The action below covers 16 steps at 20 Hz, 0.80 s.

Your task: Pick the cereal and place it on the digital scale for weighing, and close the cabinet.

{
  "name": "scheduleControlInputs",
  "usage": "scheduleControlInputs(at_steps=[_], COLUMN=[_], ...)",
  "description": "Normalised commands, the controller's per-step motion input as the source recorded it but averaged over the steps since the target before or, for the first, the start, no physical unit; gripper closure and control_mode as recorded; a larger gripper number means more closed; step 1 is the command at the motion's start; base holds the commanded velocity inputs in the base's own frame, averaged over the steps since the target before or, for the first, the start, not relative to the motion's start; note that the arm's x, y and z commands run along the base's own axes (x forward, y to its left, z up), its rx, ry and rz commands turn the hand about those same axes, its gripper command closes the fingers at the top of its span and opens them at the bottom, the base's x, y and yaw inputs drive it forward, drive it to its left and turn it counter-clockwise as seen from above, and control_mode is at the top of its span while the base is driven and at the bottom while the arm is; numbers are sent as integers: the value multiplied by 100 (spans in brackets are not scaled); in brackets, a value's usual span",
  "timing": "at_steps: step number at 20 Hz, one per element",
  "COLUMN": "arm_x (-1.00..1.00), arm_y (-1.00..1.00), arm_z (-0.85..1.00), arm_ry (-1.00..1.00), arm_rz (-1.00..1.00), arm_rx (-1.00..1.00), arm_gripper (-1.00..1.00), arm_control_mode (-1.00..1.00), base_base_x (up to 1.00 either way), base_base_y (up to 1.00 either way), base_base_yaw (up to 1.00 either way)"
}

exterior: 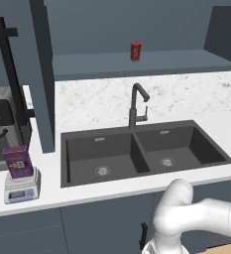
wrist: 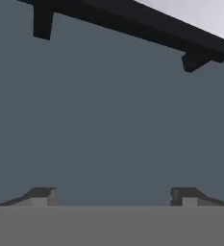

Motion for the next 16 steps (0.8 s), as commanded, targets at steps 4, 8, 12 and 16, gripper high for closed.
scheduleControlInputs(at_steps=[4,8,12,16], arm_x=[100,100,100,100], arm_y=[100,100,100,85], arm_z=[-67,-2,0,0], arm_ry=[2,0,1,10], arm_rz=[-13,-27,-32,-26], arm_rx=[-7,-11,-13,-14], arm_gripper=[-100,-100,-100,-100], arm_control_mode=[-100,-100,-100,-100], base_base_x=[0,0,0,0], base_base_y=[0,0,0,0], base_base_yaw=[0,0,0,0])
